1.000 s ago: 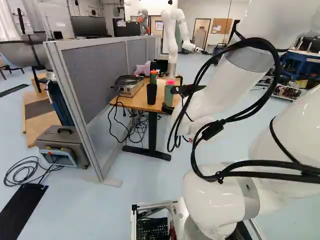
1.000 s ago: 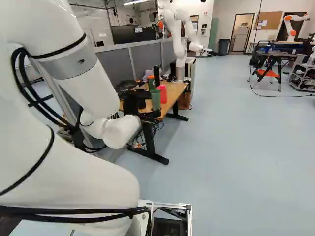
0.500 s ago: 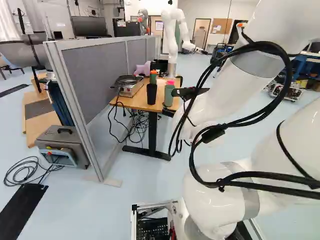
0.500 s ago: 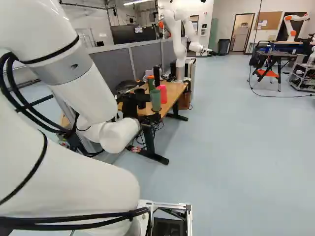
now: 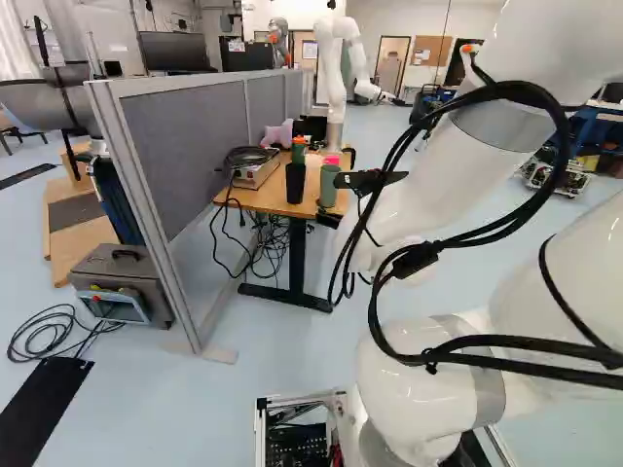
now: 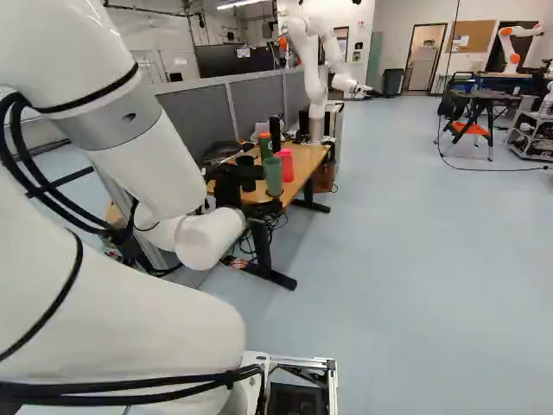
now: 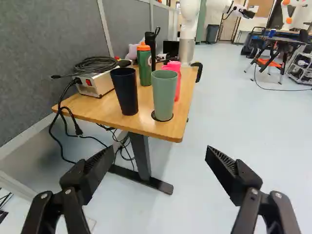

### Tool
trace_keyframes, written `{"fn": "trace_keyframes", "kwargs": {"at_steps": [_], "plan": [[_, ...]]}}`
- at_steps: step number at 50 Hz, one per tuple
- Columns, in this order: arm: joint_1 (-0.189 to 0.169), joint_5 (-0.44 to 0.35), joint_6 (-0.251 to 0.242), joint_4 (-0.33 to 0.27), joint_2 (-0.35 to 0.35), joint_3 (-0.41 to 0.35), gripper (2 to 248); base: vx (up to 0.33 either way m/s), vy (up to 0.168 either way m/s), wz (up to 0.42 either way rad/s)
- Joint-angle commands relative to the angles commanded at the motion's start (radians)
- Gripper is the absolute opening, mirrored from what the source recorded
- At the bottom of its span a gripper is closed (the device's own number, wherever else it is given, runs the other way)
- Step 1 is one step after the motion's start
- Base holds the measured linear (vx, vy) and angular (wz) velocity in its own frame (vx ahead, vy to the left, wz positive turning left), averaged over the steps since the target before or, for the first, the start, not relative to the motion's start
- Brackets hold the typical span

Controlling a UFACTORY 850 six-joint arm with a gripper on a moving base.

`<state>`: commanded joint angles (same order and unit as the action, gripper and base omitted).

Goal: Place the green cup on the table

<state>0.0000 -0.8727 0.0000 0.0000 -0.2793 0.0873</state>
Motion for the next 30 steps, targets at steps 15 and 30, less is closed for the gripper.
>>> {"fn": "trace_keyframes", "kwargs": {"at_steps": [15,30], "plan": [[0.0,0.0,0.0,0.0,0.0,0.0,247,0.0,0.0,0.0],[0.0,0.0,0.0,0.0,0.0,0.0,247,0.0,0.0,0.0]]}}
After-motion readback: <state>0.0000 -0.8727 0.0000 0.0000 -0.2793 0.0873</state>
